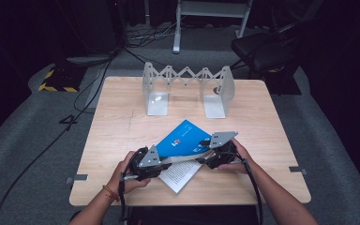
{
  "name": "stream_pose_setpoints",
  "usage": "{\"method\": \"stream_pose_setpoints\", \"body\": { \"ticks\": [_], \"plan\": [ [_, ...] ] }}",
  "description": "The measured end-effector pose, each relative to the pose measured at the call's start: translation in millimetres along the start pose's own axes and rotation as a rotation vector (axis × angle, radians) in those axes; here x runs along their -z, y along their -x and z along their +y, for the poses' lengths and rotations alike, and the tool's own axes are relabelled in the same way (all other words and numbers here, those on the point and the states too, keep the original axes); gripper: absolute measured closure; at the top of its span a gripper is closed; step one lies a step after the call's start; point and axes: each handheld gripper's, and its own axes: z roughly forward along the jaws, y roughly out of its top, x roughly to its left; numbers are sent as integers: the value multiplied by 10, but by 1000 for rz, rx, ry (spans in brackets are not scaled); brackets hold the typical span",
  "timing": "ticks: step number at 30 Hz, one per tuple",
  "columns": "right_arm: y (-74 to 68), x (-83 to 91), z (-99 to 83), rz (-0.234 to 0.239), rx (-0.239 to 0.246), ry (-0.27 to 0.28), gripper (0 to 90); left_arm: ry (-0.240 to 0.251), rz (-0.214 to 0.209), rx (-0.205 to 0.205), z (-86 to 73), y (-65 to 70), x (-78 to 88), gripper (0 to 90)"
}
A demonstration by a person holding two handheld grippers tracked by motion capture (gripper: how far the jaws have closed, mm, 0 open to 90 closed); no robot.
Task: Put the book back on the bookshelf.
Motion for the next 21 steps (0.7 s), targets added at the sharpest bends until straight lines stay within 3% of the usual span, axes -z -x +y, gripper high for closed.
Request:
{"method": "stream_pose_setpoints", "body": {
  "ticks": [3, 6, 11, 14, 18, 21],
  "plan": [
    [42, -37, -25, -15, 2, 2, 326, 0, -9, 2, -19, -33, 25, 749],
    [78, -45, -63, -30, 0, 13, 411, 5, -10, 5, -41, -68, 53, 749],
    [51, -34, -70, -93, 81, 30, 563, 15, 11, 11, -90, -118, 75, 729],
    [-24, -43, -36, -127, 144, 7, 627, 13, 37, 10, -127, -119, 57, 702],
    [-57, 3, -50, -140, 148, 1, 657, 21, 29, 29, -103, -205, 3, 700],
    [-62, 77, -75, -158, 140, -3, 679, -4, 30, 2, 2, -281, -109, 691]
  ]
}}
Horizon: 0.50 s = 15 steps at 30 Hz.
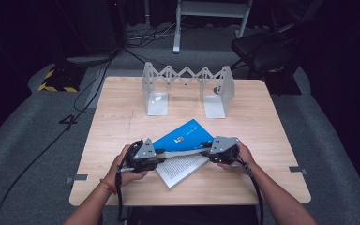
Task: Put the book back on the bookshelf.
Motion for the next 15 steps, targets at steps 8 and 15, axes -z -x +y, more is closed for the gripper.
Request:
{"method": "stream_pose_setpoints", "body": {
  "ticks": [8, 15],
  "plan": [
    [56, 328, -206, -64, -47, -40, 712, 24, -51, 9, 259, -85, -406, 649],
    [67, 385, -264, -65, -55, -68, 705, 17, -13, 51, 375, 142, -310, 361]
  ]
}}
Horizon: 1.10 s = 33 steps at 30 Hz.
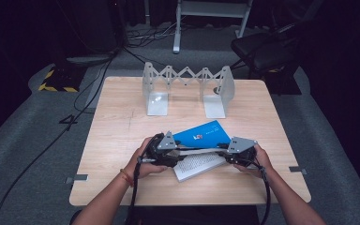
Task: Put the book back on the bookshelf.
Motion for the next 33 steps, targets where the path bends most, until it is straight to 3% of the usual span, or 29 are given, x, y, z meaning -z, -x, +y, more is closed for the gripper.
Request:
{"method": "stream_pose_setpoints", "body": {
  "ticks": [2, 3, 4, 5, 9, 12, 14, 15, 18, 20, 22, 25, 29, 33],
  "plan": [
    [-2, 3, 12, -3, -3, -5, 704, 6, 38, -17, 42, 109, 63, 327],
    [-3, 3, 20, -4, -2, -8, 703, 6, 38, -17, 42, 109, 63, 319],
    [-3, 3, 20, -4, -2, -8, 703, 15, 46, -24, 80, 191, 84, 319],
    [-9, 4, 32, -7, 2, -17, 702, 12, 43, -28, 110, 238, 76, 313],
    [-25, 7, 59, -16, 11, -33, 702, -27, 96, -35, 188, 293, -36, 326],
    [-39, 3, 72, -19, 14, -38, 702, -39, 98, -21, 177, 262, -139, 395],
    [-46, 1, 75, -20, 19, -40, 698, -39, 95, -23, 157, 258, -173, 539],
    [-51, -2, 74, -20, 23, -43, 693, -31, 110, -41, 119, 257, -193, 610],
    [-71, -7, 58, -31, 23, -31, 672, -49, 116, -103, 88, 274, -181, 670],
    [-71, -10, 49, -28, 22, -29, 663, -55, 115, -111, 75, 278, -178, 685],
    [-56, -10, 15, -13, 17, -12, 614, -57, 88, -102, 32, 256, -181, 700],
    [44, 3, -92, 19, -55, 20, 549, -62, 70, -110, -12, 227, -164, 720],
    [181, 28, -298, -39, -86, -6, 482, -55, 47, -97, -59, 149, -105, 715],
    [210, 25, -303, -34, -102, 16, 470, -43, 25, -84, -109, 83, -54, 716]
  ]
}}
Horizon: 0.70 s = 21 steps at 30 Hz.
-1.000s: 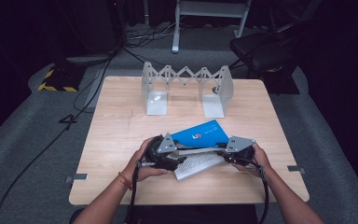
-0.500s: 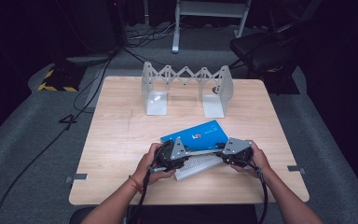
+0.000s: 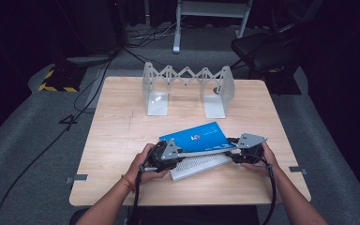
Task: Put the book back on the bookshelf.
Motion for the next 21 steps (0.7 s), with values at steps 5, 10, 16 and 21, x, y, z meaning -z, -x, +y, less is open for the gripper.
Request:
{"method": "stream_pose_setpoints", "body": {
  "ticks": [5, 10, 16, 21],
  "plan": [
    [12, -29, -28, -21, 23, 16, 596, -6, -18, -1, -70, -91, 86, 719],
    [-4, 67, 7, -21, 34, 99, 665, 13, -28, 41, -149, -201, 206, 703],
    [-20, 67, 97, 26, 24, 122, 540, -13, -44, 17, -198, -250, 239, 715],
    [-55, 6, 144, 50, 21, 146, 576, -19, -47, 23, -271, -351, 303, 711]
  ]
}}
